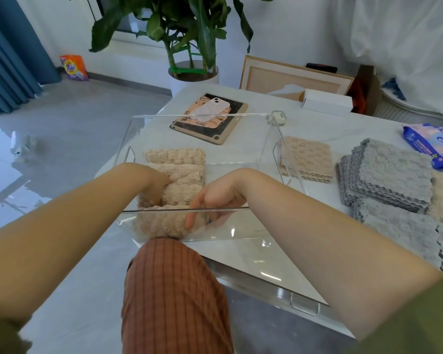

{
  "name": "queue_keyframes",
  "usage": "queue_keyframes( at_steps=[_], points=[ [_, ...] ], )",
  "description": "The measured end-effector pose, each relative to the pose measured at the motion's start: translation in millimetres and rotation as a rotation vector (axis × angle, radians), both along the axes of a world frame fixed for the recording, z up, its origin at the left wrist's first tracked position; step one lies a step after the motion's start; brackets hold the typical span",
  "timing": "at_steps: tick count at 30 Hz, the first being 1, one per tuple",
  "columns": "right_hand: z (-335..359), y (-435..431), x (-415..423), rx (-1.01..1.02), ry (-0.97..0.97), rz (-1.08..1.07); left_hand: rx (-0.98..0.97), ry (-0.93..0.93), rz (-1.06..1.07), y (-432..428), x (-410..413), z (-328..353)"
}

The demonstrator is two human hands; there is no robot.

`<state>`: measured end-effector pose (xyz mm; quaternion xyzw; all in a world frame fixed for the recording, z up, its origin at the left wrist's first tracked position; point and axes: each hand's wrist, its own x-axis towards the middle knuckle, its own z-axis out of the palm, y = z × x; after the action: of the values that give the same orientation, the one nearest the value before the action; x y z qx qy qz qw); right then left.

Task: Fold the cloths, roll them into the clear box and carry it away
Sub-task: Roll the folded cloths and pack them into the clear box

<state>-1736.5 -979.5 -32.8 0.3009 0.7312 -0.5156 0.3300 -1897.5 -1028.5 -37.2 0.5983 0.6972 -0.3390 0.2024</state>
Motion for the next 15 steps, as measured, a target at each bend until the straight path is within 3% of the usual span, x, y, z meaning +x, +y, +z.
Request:
queue_keyframes(
  at_steps=[5,10,15],
  points=[
    [29.4,-5.4,12.3,0.089,-0.004,-0.068,0.084,-0.105,0.048,-9.8,-2.1,27.9],
    [53.2,-14.3,72.6,0.450,0.243,-0.195,0.500,-0.272,-0.019,-17.1,29.6,70.6],
    [60.5,-32.2,173.9,0.316,0.744,-0.864,0.798,-0.586,-0.060,-8.9,121.7,74.6]
  ],
)
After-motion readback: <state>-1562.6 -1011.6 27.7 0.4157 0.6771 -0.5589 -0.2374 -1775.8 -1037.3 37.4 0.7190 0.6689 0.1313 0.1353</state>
